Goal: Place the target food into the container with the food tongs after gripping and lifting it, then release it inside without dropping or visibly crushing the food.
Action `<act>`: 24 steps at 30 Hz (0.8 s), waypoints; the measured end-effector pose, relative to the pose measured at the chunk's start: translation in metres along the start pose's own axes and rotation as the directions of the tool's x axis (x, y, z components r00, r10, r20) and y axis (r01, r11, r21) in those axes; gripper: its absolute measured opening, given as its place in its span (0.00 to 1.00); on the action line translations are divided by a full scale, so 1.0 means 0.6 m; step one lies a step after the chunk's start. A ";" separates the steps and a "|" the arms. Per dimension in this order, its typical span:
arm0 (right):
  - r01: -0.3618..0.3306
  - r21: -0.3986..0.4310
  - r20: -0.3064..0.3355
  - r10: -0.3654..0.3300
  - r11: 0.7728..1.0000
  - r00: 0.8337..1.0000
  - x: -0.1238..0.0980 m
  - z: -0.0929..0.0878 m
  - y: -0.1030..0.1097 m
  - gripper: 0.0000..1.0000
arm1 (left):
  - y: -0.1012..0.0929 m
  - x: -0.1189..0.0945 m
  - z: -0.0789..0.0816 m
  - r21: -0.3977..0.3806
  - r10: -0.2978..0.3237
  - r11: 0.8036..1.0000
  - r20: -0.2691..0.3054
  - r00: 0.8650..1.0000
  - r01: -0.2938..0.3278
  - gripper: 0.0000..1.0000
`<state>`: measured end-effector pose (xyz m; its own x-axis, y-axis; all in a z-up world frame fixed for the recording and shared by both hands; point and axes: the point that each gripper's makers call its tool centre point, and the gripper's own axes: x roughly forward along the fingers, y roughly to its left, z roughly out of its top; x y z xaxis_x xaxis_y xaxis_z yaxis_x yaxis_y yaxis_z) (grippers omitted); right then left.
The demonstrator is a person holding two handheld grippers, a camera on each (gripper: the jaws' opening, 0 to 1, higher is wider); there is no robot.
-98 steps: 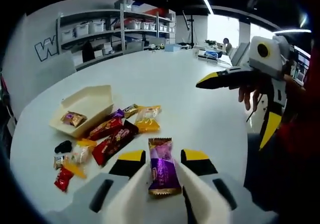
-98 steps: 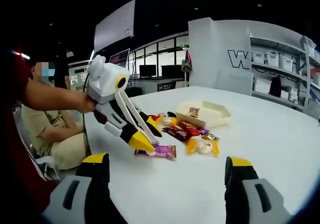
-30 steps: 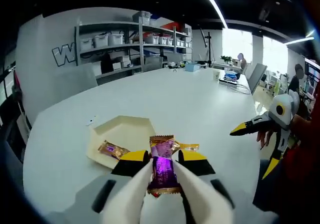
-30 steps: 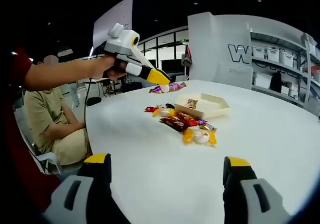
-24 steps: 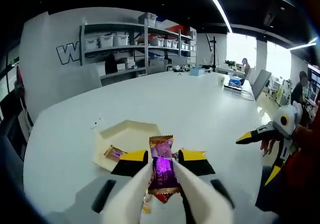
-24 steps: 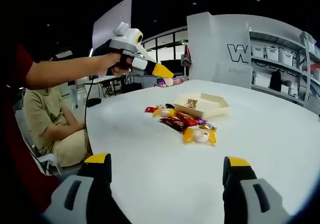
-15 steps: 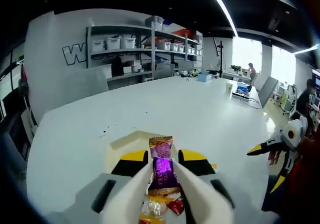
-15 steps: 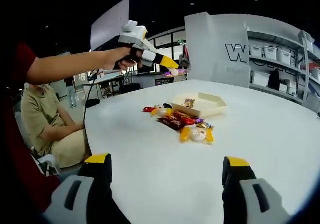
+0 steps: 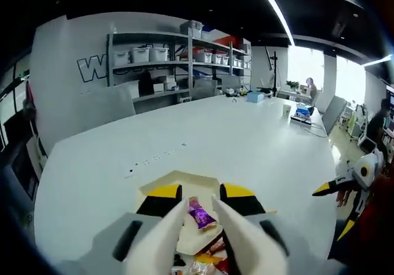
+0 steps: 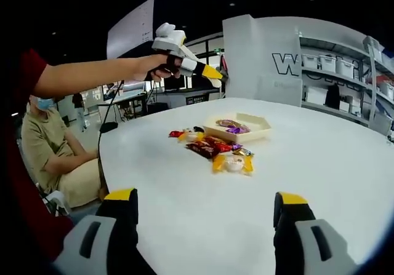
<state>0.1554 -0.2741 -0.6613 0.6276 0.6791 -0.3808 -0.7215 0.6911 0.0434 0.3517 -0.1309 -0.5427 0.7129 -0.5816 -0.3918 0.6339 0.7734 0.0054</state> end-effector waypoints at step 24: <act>0.002 -0.011 0.008 -0.002 1.000 1.000 -0.003 0.010 0.008 0.90 | -0.007 -0.021 -0.015 0.015 -0.002 1.000 0.001 1.000 0.002 0.24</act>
<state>0.1527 -0.2708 -0.6551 0.6311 0.6798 -0.3736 -0.7235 0.6896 0.0326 0.3375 -0.1246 -0.5460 0.7120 -0.5833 -0.3908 0.6396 0.7685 0.0184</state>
